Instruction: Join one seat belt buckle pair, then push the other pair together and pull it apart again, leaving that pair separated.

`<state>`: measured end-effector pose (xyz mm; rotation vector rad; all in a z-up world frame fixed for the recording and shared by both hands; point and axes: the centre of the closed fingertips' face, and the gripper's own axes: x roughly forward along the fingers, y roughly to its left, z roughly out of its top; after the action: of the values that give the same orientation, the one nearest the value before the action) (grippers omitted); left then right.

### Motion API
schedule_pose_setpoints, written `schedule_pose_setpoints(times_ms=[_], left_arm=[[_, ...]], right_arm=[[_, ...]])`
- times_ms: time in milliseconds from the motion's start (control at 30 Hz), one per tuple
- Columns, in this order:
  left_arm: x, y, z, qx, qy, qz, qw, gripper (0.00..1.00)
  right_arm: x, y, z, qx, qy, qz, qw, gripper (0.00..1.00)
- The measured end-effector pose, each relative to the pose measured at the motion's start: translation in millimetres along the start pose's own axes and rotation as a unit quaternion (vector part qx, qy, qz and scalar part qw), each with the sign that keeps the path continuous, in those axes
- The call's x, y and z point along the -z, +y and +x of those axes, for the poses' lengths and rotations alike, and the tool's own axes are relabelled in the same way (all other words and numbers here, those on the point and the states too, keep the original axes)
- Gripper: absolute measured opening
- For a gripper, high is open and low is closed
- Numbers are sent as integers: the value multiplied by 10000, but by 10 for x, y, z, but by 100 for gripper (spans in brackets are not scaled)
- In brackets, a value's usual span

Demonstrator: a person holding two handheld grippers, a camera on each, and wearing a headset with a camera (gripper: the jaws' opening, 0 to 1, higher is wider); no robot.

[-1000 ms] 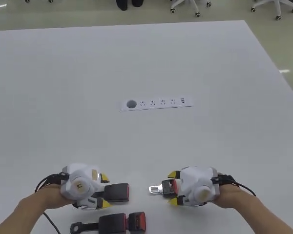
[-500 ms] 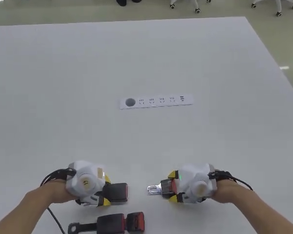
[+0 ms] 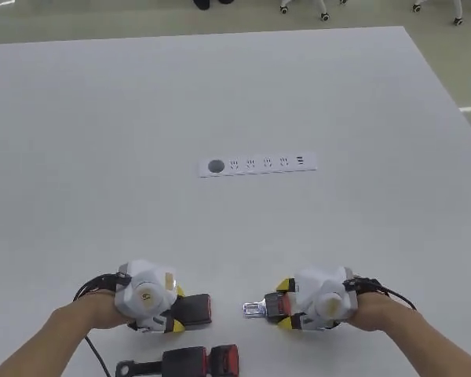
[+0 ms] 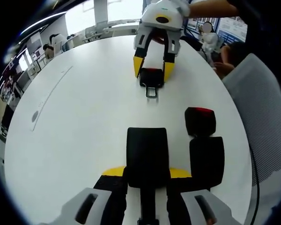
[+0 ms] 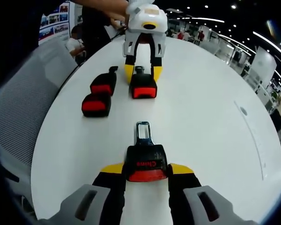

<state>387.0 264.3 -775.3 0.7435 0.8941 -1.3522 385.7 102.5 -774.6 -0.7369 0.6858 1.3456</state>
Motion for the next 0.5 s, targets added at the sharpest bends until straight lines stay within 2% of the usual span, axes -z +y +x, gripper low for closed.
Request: schedule_pose_setpoints(times_ms=[267,500], left_arm=[[11,8,5,30,120,50,9999,33],[12,8,6,1,134,-20,9999,33]], right_arm=[[44,-17,54,0,-9,-6,10000,32],[22,-5,65,-23,-20,-30,10000,32]])
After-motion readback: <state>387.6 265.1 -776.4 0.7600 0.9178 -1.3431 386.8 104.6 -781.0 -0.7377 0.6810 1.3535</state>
